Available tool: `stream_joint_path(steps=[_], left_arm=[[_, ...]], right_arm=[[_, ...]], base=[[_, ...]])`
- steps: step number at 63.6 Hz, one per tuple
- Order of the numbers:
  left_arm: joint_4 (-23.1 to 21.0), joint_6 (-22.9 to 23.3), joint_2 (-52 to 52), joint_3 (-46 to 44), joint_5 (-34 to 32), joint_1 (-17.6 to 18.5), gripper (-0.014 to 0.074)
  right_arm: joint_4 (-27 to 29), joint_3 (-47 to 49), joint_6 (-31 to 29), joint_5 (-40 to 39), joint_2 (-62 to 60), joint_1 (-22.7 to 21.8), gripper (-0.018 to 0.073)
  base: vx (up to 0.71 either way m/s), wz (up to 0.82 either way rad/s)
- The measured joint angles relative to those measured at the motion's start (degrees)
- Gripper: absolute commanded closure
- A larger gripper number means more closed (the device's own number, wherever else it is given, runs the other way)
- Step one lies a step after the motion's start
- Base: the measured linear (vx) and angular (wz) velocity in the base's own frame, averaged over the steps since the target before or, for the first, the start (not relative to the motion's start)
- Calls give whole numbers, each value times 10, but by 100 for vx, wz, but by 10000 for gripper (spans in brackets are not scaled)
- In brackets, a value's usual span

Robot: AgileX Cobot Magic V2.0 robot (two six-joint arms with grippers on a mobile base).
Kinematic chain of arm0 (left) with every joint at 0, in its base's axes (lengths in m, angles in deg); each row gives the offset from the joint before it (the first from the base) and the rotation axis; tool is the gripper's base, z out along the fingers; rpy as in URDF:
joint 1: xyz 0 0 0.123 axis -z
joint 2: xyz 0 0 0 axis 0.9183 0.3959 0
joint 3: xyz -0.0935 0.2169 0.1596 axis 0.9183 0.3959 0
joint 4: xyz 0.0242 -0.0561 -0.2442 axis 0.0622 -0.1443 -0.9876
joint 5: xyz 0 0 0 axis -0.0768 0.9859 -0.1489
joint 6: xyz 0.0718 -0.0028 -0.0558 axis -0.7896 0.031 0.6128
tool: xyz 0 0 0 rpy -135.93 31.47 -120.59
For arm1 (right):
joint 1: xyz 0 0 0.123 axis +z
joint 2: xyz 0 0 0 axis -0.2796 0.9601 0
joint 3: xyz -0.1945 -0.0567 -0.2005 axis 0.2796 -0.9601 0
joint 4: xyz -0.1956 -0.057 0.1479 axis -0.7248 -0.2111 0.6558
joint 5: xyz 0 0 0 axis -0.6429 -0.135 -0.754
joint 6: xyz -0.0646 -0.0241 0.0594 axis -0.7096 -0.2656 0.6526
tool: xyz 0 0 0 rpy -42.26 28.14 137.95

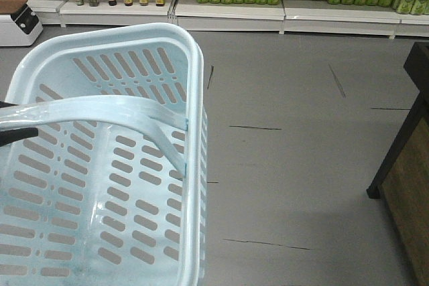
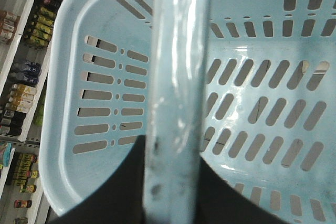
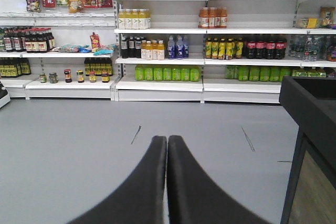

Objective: Pick three apples into basket with both arms
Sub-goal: 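Drive the base across the floor holding the basket in the left gripper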

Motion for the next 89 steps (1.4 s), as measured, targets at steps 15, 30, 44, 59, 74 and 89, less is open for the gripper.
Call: stream_joint_path(steps=[15, 30, 44, 59, 74, 89], left_arm=[[0, 0, 0, 0, 0, 0, 603], [0, 0, 0, 0, 0, 0, 603], [0, 0, 0, 0, 0, 0, 603], [0, 0, 0, 0, 0, 0, 603], [0, 0, 0, 0, 0, 0, 603], [0, 0, 0, 0, 0, 0, 603]], right_arm=[[0, 0, 0, 0, 0, 0, 568], [0, 0, 0, 0, 0, 0, 568], [0, 0, 0, 0, 0, 0, 568], [0, 0, 0, 0, 0, 0, 568], [0, 0, 0, 0, 0, 0, 568], [0, 0, 0, 0, 0, 0, 568]], base=[[13, -7], [14, -8], [14, -7], [15, -7], [16, -5], [19, -2]])
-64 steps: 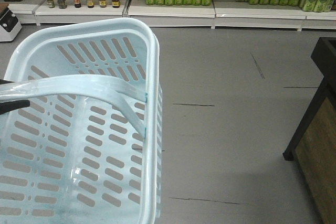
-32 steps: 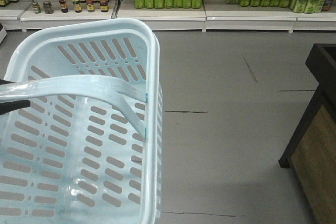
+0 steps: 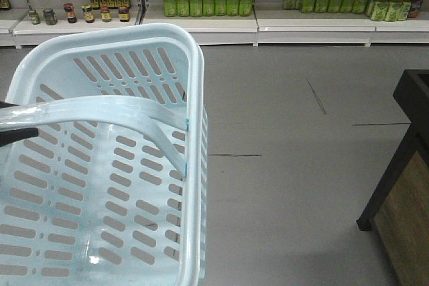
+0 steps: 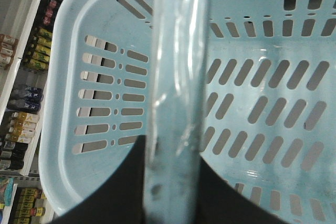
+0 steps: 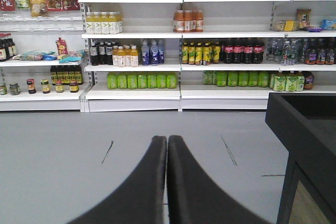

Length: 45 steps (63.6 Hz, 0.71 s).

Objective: Pick three apples into basket with both arms
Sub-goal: 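Drive the base across the floor holding the basket in the left gripper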

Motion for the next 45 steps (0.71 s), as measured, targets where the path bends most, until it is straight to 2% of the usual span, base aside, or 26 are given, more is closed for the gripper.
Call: stream_joint_path(steps=[45], left_arm=[[0, 0, 0, 0, 0, 0, 603]], right_arm=[[0, 0, 0, 0, 0, 0, 568]], base=[[20, -7]])
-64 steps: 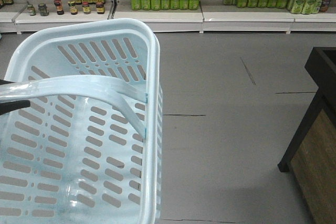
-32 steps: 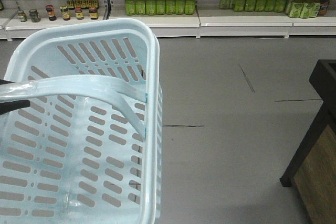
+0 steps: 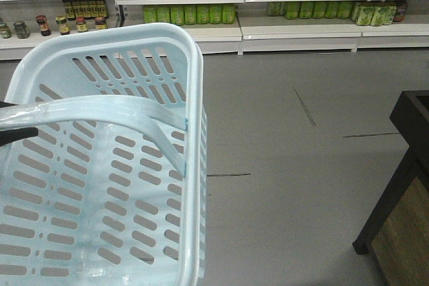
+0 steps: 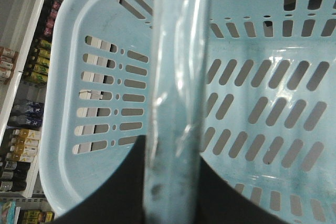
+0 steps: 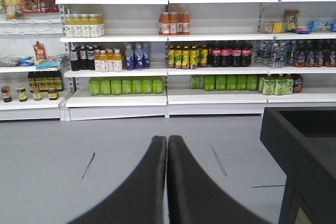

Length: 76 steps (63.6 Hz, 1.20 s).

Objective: Pick three apples into basket with both arms
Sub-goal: 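Turn the base toward the table with the red apples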

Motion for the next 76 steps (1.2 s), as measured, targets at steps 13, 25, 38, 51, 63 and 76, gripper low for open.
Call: stream_joint_path(steps=[13, 25, 38, 51, 63, 76], left_arm=[[0, 0, 0, 0, 0, 0, 603], [0, 0, 0, 0, 0, 0, 603], [1, 0, 0, 0, 0, 0, 603], [1, 0, 0, 0, 0, 0, 603], [1, 0, 0, 0, 0, 0, 603], [1, 0, 0, 0, 0, 0, 603]], right_arm=[[0, 0, 0, 0, 0, 0, 568], [0, 0, 0, 0, 0, 0, 568], [0, 0, 0, 0, 0, 0, 568], [0, 0, 0, 0, 0, 0, 568], [0, 0, 0, 0, 0, 0, 568], [0, 0, 0, 0, 0, 0, 568]], base=[[15, -15], [12, -22], [10, -31], [10, -38], [11, -41], [11, -42]])
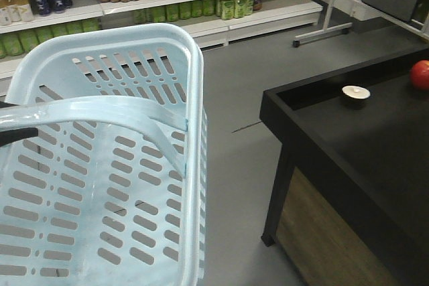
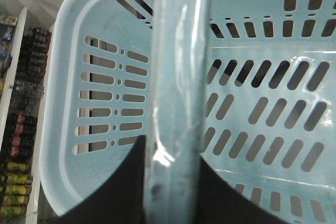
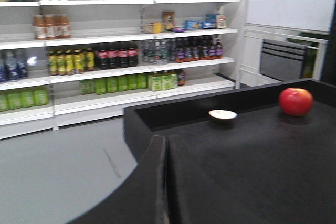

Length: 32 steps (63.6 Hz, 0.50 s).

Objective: Pick three apples into basket with both arms
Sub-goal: 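Turn the base toward the table with the red apples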

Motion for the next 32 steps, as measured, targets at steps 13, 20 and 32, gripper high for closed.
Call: stream_joint_path(steps=[13, 20, 32], left_arm=[[0, 0, 0, 0, 0, 0, 603], [0, 0, 0, 0, 0, 0, 603], [0, 0, 0, 0, 0, 0, 603]], right_arm=[[0, 0, 0, 0, 0, 0, 568], [0, 0, 0, 0, 0, 0, 568], [0, 0, 0, 0, 0, 0, 568]], base=[[11, -41], [10, -40], [10, -38]])
